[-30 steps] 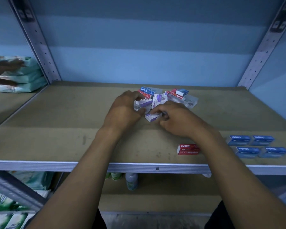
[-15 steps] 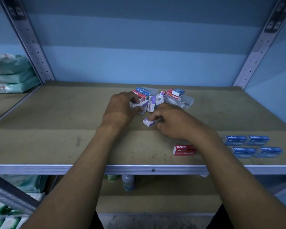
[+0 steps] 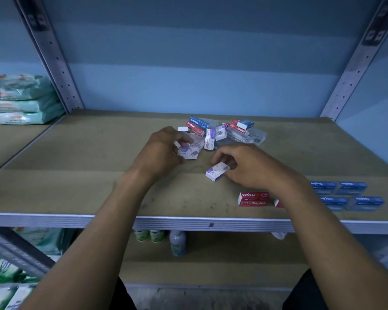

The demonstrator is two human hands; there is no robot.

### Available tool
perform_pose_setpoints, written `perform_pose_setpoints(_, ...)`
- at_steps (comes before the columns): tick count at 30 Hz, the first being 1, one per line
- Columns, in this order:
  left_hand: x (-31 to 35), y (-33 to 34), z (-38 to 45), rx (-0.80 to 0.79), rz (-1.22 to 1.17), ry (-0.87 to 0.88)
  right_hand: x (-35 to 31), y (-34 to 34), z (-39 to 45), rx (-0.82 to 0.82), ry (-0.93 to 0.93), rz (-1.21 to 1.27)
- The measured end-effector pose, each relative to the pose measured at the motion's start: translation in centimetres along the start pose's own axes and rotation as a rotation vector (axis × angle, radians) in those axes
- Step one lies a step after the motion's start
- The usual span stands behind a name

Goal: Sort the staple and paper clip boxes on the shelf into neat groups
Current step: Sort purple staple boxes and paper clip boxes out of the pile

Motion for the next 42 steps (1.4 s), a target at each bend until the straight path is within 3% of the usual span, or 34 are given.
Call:
perform_pose_setpoints(20,1.2,-1.7,-1.8,-0.198,-0.056,-0.017,0.0,-0.9,0.0,0.027,0.05,-0.024)
perform_pose_setpoints(30,1.1,-1.3,-1.8,-0.139,-0.028,0.028,-0.5,-0.7,-0.3,0.042,0.048,0.085)
perform_pose_setpoints(42,1.5,-0.6,-1.7,-0.152,-0.04,0.043,-1.2,0.1,-0.1,0.062,0.004,0.049)
Point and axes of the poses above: each hand's wrist, its own z-axis towards the middle knuckle, its own y-axis out of the palm, x = y × z, the point moved 2 cm from there along z, towards the middle knuckle, and after that the axes turned 15 degrees about y, right-handed, at the moved point
